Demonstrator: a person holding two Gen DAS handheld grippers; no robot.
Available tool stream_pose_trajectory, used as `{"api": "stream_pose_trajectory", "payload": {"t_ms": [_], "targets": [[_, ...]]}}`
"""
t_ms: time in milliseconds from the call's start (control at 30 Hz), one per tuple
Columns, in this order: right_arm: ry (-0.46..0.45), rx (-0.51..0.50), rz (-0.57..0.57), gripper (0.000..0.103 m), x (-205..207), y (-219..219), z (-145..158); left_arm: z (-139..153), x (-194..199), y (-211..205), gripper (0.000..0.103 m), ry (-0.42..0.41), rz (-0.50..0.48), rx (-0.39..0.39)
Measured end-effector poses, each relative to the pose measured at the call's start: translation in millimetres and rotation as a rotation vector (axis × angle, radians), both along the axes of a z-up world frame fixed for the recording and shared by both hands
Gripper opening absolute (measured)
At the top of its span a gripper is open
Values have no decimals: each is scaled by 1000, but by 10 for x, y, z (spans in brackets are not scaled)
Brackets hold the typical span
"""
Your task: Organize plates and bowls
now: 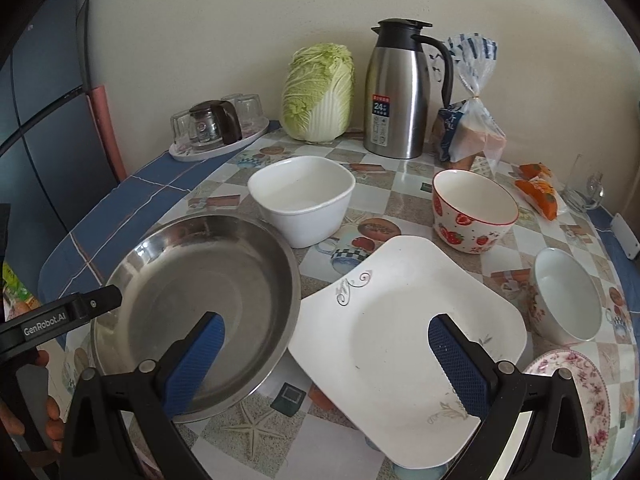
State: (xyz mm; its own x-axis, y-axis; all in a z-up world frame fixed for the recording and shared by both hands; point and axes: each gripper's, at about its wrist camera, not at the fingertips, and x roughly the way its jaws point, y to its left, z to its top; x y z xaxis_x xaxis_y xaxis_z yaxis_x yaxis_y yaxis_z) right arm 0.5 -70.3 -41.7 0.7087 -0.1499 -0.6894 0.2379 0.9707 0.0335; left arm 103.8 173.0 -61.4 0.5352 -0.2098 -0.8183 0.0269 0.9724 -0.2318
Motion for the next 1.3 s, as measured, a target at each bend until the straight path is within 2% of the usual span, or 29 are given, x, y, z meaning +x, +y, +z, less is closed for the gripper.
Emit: {"api": "stream_pose_trajectory", "payload": {"t_ms": [100, 167, 233, 300, 367, 433, 500, 533, 600, 733, 900, 1000, 1300], "targets": [[0, 0, 12, 103, 98, 25, -13, -50, 26, 36, 102, 5, 22, 32], [-4, -4, 20, 103, 175, 25, -18, -74, 35, 46, 96, 7, 15, 35], [-1, -6, 26, 101, 265, 21, -22, -91, 47, 38, 77, 11, 8, 39], [0, 20, 33, 91, 348, 5, -31, -128, 79, 22, 70, 26, -1, 37], [10, 54, 42, 86, 440, -15, -58, -166, 96, 15, 67, 38, -8, 32], [21, 71, 59, 79, 527, -19, -95, -199, 109, 19, 58, 49, -8, 25], [40, 88, 85, 66, 609, -19, -141, -226, 127, 19, 53, 52, -9, 24], [50, 93, 97, 63, 646, -15, -165, -238, 129, 13, 51, 54, -11, 28], [70, 108, 116, 53, 708, -12, -216, -263, 139, 7, 49, 64, -13, 39], [95, 118, 120, 38, 800, -21, -299, -275, 145, -14, 43, 60, -20, 55], [131, 128, 92, 15, 883, -88, -416, -287, 148, -46, 41, 46, -38, 72], [134, 148, 91, 13, 898, -137, -445, -290, 155, -69, 41, 37, -46, 79], [136, 170, 92, 13, 911, -150, -463, -297, 135, -40, 29, 25, -32, 85]]}}
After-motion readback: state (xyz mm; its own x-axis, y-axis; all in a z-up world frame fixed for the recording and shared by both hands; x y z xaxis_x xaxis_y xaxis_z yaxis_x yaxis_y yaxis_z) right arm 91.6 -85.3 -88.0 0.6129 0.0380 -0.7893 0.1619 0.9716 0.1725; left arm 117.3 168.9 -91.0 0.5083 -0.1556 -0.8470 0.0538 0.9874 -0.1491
